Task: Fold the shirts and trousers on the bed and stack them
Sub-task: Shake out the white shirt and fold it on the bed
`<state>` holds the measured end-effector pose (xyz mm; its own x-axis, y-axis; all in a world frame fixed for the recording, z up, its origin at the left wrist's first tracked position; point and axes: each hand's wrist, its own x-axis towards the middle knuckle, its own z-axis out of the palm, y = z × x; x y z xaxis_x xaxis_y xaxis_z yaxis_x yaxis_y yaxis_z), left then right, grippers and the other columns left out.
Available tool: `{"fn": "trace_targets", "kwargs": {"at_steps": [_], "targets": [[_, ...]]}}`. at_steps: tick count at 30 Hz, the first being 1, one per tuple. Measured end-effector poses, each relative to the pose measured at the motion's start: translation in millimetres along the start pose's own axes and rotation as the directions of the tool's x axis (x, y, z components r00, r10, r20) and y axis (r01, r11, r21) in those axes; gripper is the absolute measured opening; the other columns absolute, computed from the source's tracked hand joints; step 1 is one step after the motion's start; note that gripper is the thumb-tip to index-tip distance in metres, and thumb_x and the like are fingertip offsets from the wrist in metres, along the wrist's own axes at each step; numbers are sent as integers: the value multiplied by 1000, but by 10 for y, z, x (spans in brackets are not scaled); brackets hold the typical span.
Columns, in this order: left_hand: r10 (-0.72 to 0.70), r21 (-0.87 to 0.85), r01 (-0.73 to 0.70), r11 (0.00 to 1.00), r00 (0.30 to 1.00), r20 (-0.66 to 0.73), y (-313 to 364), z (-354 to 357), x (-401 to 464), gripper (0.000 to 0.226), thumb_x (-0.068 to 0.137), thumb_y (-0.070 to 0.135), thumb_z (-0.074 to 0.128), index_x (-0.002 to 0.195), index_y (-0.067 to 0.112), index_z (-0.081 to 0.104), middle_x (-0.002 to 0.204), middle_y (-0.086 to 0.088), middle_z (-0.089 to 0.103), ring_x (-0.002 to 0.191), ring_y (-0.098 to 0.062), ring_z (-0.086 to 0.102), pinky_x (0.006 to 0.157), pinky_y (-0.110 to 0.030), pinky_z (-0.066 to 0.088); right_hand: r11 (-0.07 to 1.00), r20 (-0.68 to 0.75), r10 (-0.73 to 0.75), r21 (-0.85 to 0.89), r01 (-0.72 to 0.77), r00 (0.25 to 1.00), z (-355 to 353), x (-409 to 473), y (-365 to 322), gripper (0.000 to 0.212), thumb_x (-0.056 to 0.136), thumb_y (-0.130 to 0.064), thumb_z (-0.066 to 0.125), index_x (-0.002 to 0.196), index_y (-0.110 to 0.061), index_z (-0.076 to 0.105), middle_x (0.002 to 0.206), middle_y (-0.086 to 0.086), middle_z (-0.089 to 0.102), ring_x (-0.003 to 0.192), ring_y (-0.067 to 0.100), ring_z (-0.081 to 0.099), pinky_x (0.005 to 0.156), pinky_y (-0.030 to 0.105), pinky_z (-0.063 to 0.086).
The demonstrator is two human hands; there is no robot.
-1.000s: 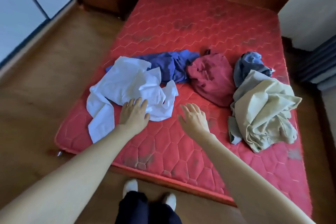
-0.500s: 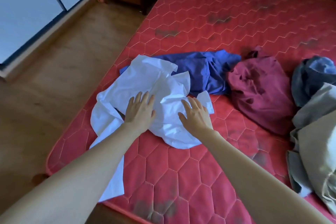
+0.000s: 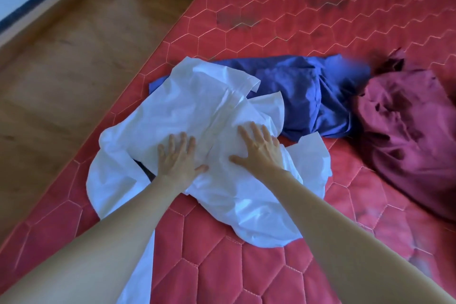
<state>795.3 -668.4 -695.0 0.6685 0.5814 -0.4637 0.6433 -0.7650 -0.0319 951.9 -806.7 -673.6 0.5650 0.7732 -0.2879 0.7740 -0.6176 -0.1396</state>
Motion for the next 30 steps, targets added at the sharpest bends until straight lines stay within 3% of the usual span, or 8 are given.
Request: {"fn": "trace_targets", "kwargs": {"at_steps": [3,5,7,9,15,20,24,30], "targets": [[-15,-26,11,1000,991,-132,11,125,27,72,90,61,48,143,15,34,145,-7,39,135,-31,34,105,-47,32,999,-77,-38,20,40,996,141,44,23,46,93,-35,54,138,-28,47,145,-4,42,137,19,32,101,33,26],[-18,-100,-10,995,962,-274,13,152,28,48,87,48,62,117,11,59,111,-8,62,109,-29,55,87,-42,41,1000,-100,-11,28,14,995,216,33,28,31,94,-23,49,123,-24,61,124,-3,59,119,21,49,86,33,31],[33,-130,-94,987,911,-411,5,170,-3,22,76,23,80,81,5,68,73,-9,62,72,-31,61,63,-37,43,999,-130,26,39,-21,991,290,-11,35,26,95,-20,46,111,-21,67,107,-1,64,104,22,55,73,31,37],[49,-155,-152,976,850,-525,-14,189,-60,24,58,-1,86,61,3,62,51,-9,50,45,-27,51,46,-28,35,998,-172,42,51,-33,984,332,-92,42,24,95,-20,47,106,-19,69,99,0,65,95,22,56,68,32,44],[79,-150,-231,961,753,-653,62,356,-620,32,54,-5,84,58,8,55,54,-5,45,45,-24,47,38,-23,30,980,-407,27,193,57,913,325,-757,144,15,74,1,73,83,-10,76,74,4,69,68,29,65,45,34,48],[211,-132,-364,922,758,-617,290,649,-1356,36,53,3,91,56,11,56,52,-2,44,45,-21,49,36,-26,36,987,-394,-13,144,76,919,462,-1653,330,25,59,4,84,76,-12,75,67,0,67,60,23,65,41,30,48],[199,-176,-357,917,794,-574,617,869,-1903,35,52,2,92,55,10,58,51,-2,46,44,-21,50,35,-25,38,988,-397,-19,135,78,918,592,-2342,512,31,52,6,85,75,-13,75,65,-2,67,57,21,64,43,23,44],[186,-173,-347,922,788,-586,1124,1215,-2686,30,58,-3,86,56,11,59,52,-2,48,46,-22,51,37,-29,43,986,-390,4,155,62,921,831,-3327,839,32,56,9,82,78,-13,76,66,-2,66,58,21,63,42,24,44]]}}
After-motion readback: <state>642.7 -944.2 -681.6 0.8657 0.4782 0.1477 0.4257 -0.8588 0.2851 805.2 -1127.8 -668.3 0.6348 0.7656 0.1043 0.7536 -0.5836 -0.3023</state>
